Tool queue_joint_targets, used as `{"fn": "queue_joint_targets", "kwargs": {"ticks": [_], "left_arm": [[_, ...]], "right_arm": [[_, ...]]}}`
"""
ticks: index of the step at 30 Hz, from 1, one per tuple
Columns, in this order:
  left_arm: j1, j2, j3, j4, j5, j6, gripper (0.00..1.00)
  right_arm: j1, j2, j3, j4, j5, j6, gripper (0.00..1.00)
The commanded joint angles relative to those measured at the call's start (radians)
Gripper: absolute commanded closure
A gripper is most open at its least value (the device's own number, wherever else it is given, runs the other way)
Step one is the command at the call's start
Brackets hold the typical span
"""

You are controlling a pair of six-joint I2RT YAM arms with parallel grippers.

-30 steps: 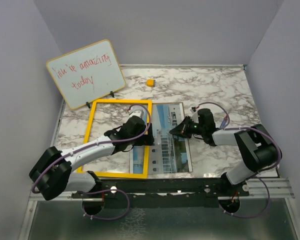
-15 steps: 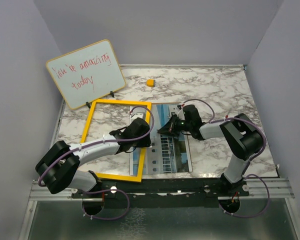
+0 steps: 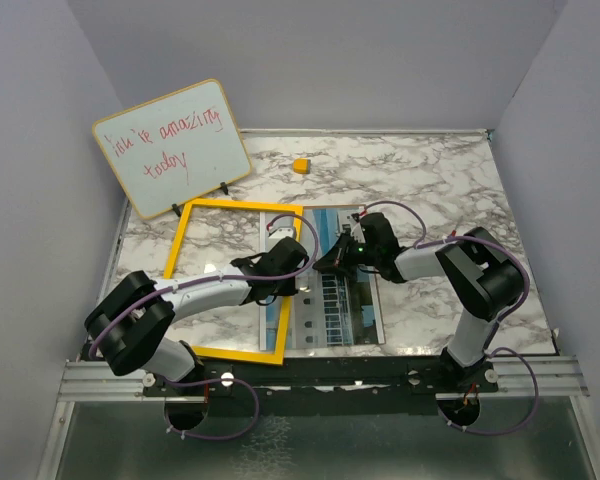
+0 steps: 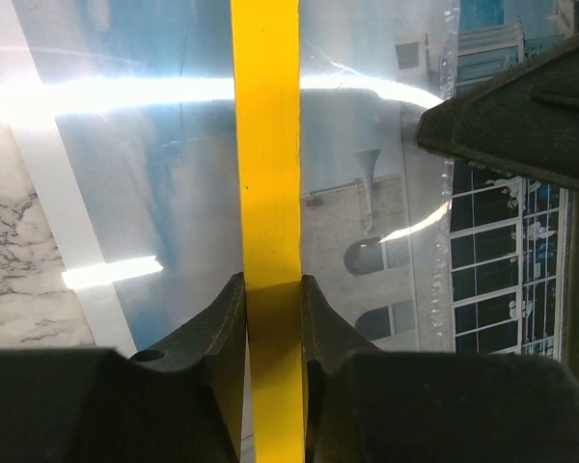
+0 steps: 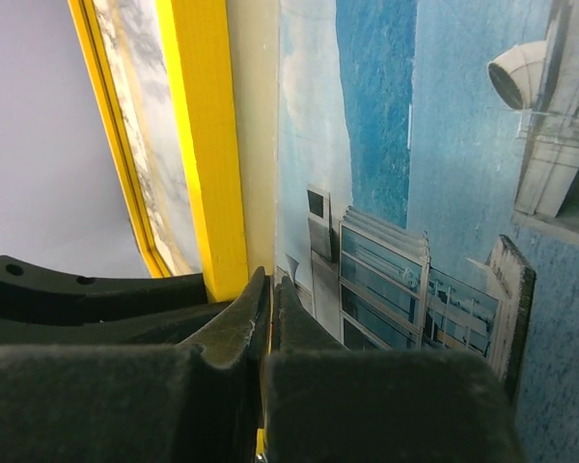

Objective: Take the photo out of the frame
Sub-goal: Remove the photo frame item from the photo frame.

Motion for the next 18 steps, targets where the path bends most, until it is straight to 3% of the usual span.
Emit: {"fn": "queue_joint_targets", "kwargs": {"ticks": [1, 3, 10, 18], "left_arm": [[-0.023, 0.025, 0.068, -0.046, -0.048, 0.017, 0.88], [-0.023, 0.0, 0.082, -0.045, -0.04, 0.008, 1.0], [-0.023, -0.11, 0.133, -0.121, -0.074, 0.029, 1.0], [-0.022, -0.08, 0.113, -0.156, -0.101, 0.021, 1.0]], "right_arm": [[0.03, 0.005, -0.008, 0.012, -0.002, 0.014, 1.0], [0.039, 0.011, -0.008, 0.036, 0.001, 0.036, 1.0], [0.082, -0.009, 0.03, 0.016, 0.073, 0.078, 1.0], [0.112, 0.022, 0.116, -0.052, 0.074, 0.038, 0.99]]}}
